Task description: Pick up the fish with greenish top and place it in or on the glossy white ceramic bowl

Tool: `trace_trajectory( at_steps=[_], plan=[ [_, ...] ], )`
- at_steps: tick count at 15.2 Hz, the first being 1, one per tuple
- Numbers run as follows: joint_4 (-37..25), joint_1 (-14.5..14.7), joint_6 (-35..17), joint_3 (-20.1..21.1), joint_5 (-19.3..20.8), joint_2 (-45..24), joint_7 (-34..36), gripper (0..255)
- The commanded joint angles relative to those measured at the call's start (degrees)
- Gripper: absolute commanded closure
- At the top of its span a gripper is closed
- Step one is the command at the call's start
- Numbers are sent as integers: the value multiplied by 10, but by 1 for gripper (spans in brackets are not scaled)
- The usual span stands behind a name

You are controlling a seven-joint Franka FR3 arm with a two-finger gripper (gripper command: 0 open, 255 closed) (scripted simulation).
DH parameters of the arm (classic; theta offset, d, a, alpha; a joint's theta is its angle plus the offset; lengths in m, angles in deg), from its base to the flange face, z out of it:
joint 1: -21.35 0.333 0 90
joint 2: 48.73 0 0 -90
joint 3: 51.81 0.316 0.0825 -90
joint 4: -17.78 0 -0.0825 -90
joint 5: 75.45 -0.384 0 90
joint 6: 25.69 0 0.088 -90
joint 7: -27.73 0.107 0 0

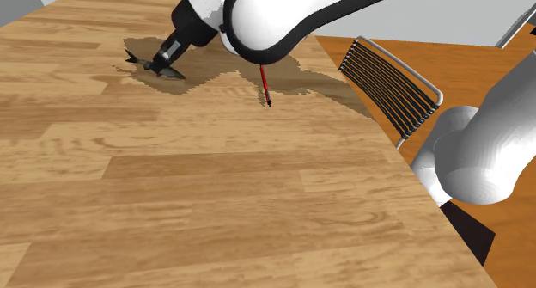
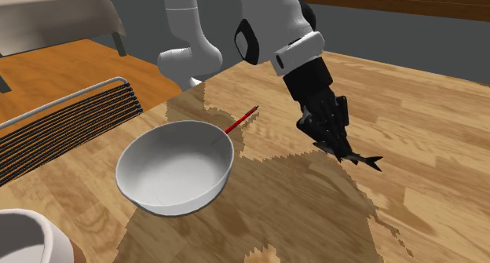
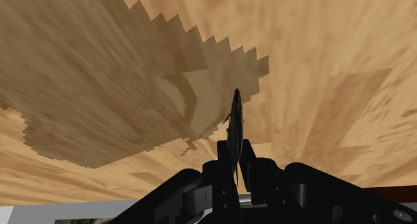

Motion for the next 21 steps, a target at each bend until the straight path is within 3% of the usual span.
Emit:
trace_trajectory(
  at_steps=[1,21],
  plan=[
    [-9,-2,16,0,5,7,6,255],
    [-126,-15,168,-4,36,43,42,255]
  ],
)
